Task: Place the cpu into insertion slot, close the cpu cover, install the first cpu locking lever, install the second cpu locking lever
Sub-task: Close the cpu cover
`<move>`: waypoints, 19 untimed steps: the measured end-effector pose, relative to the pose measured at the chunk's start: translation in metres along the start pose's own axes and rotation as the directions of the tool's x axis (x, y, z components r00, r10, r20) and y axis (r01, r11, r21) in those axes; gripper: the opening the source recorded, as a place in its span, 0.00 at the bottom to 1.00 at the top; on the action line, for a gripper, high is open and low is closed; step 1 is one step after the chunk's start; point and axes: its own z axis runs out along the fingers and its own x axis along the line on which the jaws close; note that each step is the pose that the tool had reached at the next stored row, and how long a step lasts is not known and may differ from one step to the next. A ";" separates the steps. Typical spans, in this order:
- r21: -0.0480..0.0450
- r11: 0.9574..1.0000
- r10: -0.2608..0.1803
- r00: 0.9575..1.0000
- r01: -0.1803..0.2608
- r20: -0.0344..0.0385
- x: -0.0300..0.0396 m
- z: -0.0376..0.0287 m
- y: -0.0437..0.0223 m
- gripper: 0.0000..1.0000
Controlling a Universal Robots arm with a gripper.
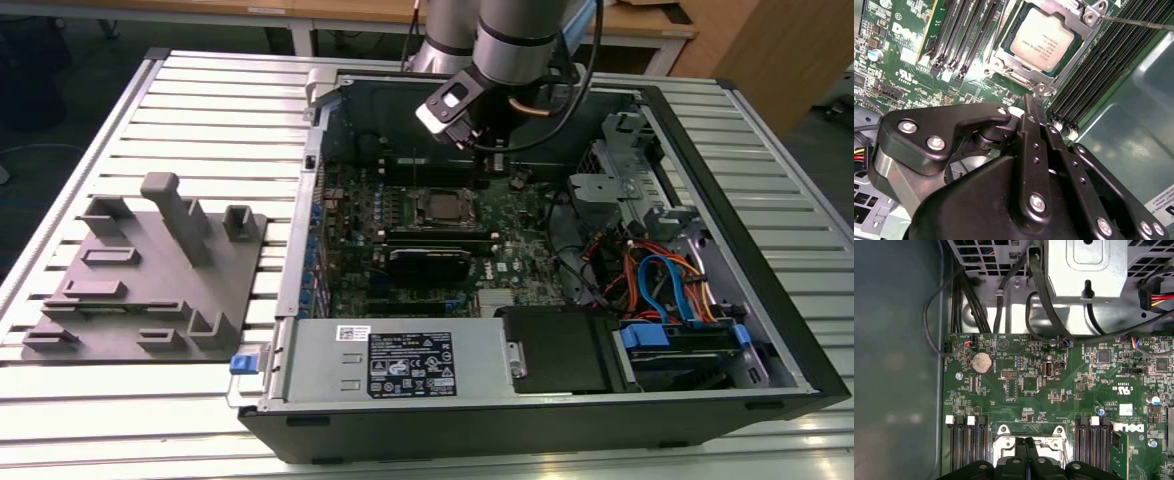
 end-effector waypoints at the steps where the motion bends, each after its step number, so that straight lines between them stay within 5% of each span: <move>1: 0.000 1.000 0.000 1.000 0.000 0.000 0.0000 0.0000 -0.0006 0.10; 19: 0.001 1.000 0.000 1.000 0.000 0.000 -0.0001 0.0002 -0.0062 0.10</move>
